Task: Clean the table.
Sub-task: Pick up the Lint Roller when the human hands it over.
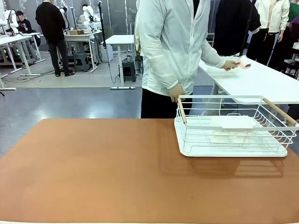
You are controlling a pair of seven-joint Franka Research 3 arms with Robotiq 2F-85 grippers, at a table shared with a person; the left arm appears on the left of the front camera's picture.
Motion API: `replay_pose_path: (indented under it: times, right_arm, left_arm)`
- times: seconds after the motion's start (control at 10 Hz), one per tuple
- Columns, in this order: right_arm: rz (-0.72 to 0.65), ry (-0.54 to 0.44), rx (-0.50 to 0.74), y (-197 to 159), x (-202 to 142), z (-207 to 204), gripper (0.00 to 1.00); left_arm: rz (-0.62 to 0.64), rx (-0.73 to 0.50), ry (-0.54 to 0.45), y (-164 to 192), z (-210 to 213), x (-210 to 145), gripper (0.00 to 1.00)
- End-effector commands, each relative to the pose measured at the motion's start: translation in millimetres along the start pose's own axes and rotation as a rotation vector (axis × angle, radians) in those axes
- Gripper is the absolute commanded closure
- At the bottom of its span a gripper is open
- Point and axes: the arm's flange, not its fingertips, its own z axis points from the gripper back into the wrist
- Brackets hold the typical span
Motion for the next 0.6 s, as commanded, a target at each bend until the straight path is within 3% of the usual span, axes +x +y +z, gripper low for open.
replay_pose_path:
  times: [0.0, 0.5]
  right_arm:
    - [0.005, -0.001, 0.001, 2.7, -1.9, 0.3, 0.0]
    - [0.005, -0.001, 0.001, 2.7, -1.9, 0.3, 0.0]
  left_arm:
    - [0.007, 0.005, 0.002, -4.1, 2.3, -6.1, 0.0]
    - [0.007, 0.005, 0.002, -4.1, 2.3, -6.1, 0.0]
